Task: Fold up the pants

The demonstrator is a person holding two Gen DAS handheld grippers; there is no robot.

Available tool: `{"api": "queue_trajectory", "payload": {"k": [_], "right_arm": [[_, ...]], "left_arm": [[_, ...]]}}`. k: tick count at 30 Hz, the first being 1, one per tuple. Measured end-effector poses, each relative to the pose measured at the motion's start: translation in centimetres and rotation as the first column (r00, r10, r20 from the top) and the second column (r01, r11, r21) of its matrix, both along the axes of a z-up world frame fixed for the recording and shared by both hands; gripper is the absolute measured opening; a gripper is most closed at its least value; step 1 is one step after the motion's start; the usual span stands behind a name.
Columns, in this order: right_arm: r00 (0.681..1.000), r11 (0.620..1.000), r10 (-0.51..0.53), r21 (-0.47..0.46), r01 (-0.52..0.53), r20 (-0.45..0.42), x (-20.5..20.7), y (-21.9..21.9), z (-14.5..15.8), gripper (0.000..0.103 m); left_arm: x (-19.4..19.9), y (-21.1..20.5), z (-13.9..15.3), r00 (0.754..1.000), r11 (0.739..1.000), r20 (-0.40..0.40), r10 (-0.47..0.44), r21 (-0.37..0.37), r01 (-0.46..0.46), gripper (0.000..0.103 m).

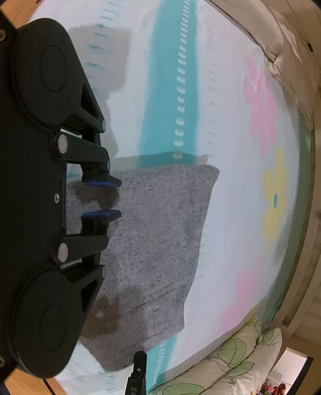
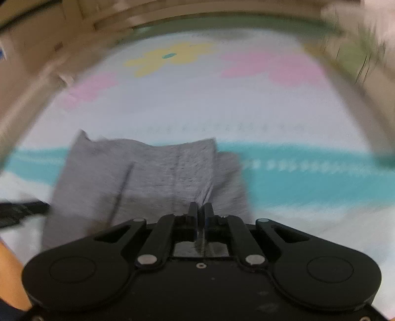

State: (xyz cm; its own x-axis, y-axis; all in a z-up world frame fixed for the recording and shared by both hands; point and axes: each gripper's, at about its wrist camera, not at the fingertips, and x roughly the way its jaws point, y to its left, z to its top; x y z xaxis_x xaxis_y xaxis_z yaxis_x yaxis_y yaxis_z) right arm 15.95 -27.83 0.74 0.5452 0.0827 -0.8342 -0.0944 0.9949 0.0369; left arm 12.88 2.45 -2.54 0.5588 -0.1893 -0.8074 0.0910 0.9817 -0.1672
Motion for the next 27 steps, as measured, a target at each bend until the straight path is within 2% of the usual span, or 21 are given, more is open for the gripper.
{"api": "queue_trajectory", "payload": {"k": [3, 4, 5, 7, 8, 9, 12, 15, 17, 21, 22, 27], "right_arm": [[0.999, 0.985, -0.02, -0.169, 0.015, -0.025, 0.2, 0.4, -1.4, 0.001], [0.998, 0.983, -0.033, -0.184, 0.022, -0.057, 0.5, 0.1, -2.5, 0.001], [0.996, 0.987, -0.056, -0.154, 0.045, -0.07, 0.6, -0.5, -3.1, 0.001], [0.99, 0.989, -0.135, -0.059, 0.133, -0.037, 0.3, -1.9, -2.9, 0.011], [0.985, 0.985, -0.17, -0.01, 0.17, -0.009, 0.2, -2.6, -2.5, 0.023], [0.982, 0.982, -0.189, 0.028, 0.188, 0.017, 0.0, -3.0, -2.1, 0.041], [0.976, 0.971, -0.205, 0.141, 0.194, 0.068, 0.1, -3.6, -1.2, 0.043], [0.985, 0.962, -0.171, 0.221, 0.161, 0.027, 1.2, -3.0, -1.5, 0.043], [0.992, 0.972, -0.123, 0.204, 0.115, 0.024, 1.3, -1.8, -2.0, 0.044], [0.999, 0.999, -0.028, 0.044, 0.027, 0.028, 1.5, 0.2, -3.2, 0.047], [1.0, 0.999, -0.024, 0.028, 0.024, 0.018, 1.7, 0.3, -3.7, 0.048], [0.998, 0.996, -0.062, 0.062, 0.062, -0.006, 2.1, -0.3, -5.4, 0.058]], "left_arm": [[0.1, -0.6, -0.8, 1.0, 1.0, -0.007, -0.028, 0.008, 0.028, 0.028], [0.1, -0.8, -1.1, 0.999, 0.999, -0.01, -0.043, 0.02, 0.043, 0.029], [0.1, -1.1, -1.3, 0.998, 0.998, -0.016, -0.056, 0.036, 0.057, 0.029], [0.2, -1.7, -1.7, 0.997, 0.995, -0.022, -0.08, 0.066, 0.081, 0.029], [0.2, -1.9, -1.9, 0.995, 0.993, -0.024, -0.094, 0.075, 0.095, 0.028], [0.2, -2.1, -2.0, 0.994, 0.991, -0.026, -0.102, 0.083, 0.104, 0.028], [0.4, -1.8, -1.6, 0.996, 0.994, -0.016, -0.092, 0.061, 0.093, 0.029], [0.9, -0.6, -0.9, 0.999, 0.999, -0.008, -0.041, 0.014, 0.041, 0.029], [1.3, 0.5, -0.8, 1.0, 1.0, 0.002, 0.002, 0.004, -0.002, 0.029], [2.2, 1.9, -1.6, 0.999, 0.999, -0.02, 0.048, 0.019, -0.047, 0.03], [2.3, 2.2, -2.1, 0.998, 0.999, -0.03, 0.046, 0.015, -0.046, 0.034], [2.5, 2.7, -4.1, 0.997, 0.998, -0.054, 0.054, -0.008, -0.054, 0.051]]}}
